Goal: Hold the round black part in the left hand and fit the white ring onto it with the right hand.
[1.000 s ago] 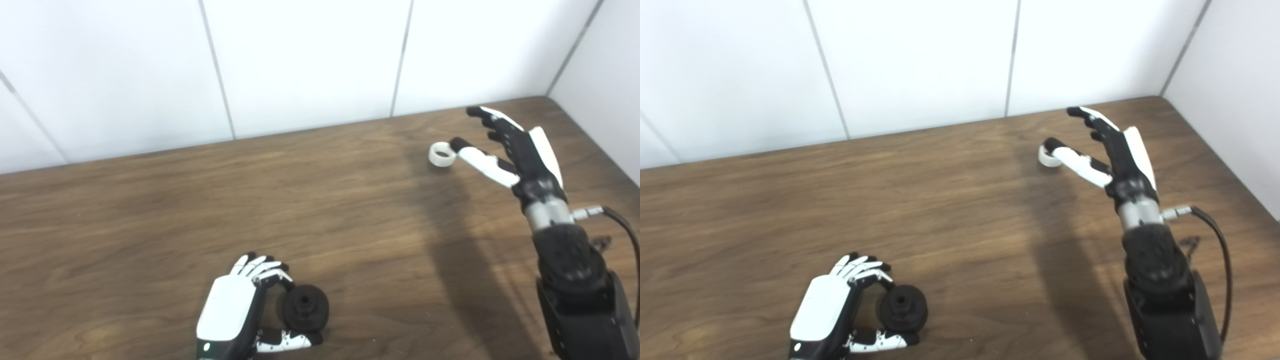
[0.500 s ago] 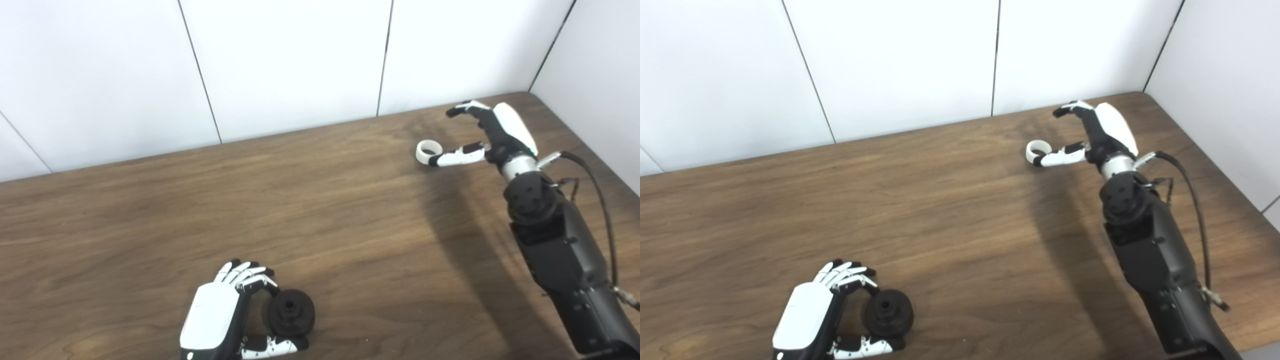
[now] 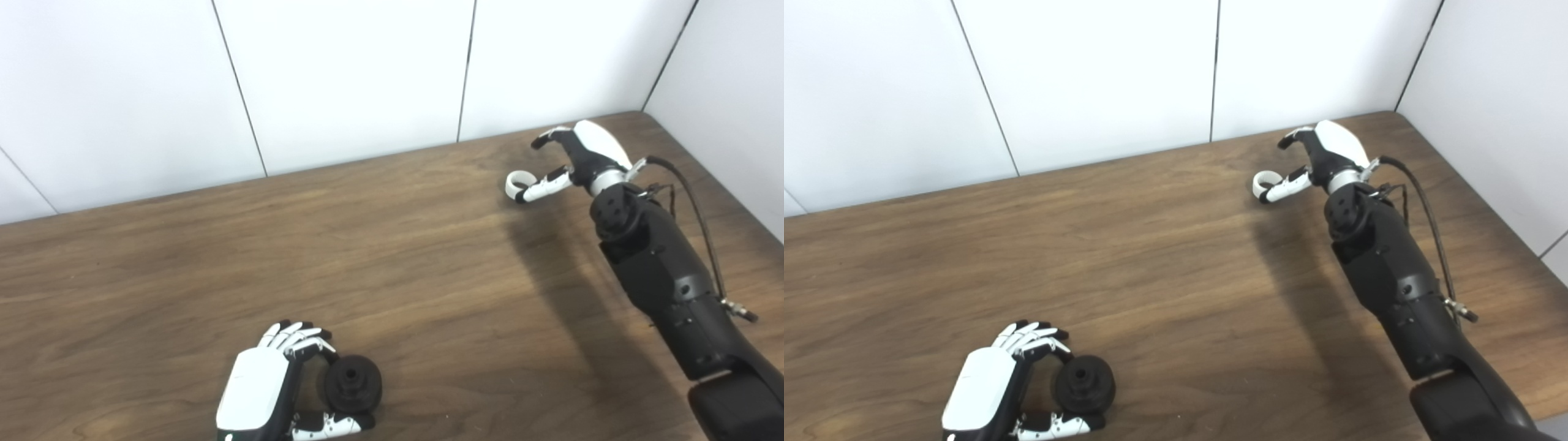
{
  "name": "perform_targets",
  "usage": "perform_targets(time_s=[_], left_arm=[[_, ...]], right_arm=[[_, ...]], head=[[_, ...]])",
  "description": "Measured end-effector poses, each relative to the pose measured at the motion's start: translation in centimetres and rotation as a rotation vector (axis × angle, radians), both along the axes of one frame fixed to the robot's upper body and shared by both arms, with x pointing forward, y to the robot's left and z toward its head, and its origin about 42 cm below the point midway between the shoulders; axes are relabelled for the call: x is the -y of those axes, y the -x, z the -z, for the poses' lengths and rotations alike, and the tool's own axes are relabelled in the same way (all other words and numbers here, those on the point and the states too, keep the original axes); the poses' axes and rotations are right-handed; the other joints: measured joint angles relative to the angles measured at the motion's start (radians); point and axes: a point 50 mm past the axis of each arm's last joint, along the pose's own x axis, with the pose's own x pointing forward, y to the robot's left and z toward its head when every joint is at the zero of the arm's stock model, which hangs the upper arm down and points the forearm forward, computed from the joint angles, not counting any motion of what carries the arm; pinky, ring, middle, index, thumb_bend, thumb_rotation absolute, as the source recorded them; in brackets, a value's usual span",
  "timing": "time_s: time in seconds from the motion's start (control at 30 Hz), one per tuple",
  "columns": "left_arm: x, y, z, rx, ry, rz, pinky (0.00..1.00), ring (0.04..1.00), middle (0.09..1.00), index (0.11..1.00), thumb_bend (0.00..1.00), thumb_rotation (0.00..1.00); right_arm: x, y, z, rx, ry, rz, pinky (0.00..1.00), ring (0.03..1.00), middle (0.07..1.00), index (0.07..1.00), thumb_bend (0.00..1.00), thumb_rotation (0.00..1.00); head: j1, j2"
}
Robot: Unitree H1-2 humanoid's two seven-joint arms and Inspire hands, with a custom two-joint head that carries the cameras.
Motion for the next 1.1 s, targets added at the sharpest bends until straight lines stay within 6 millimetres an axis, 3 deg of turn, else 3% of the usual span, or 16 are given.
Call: perform_targets(time_s=[0.4, 1.1], left_arm=[[0.2, 0.1, -0.2, 0.000, -0.012, -0.002, 0.91, 0.827, 0.741, 0.485, 0.52, 0.05], [0.3, 0.2, -0.3, 0.000, -0.016, -0.004, 0.92, 0.834, 0.747, 0.485, 0.52, 0.05]], right_arm=[[0.7, -1.0, 1.4, -0.081, 0.023, 0.031, 0.93, 0.974, 0.928, 0.734, 0.87, 0.24], [0.6, -1.6, 1.0, -0.094, 0.047, 0.026, 0.91, 0.974, 0.917, 0.674, 0.81, 0.22]], head=[[0.012, 0.005], [0.022, 0.018]])
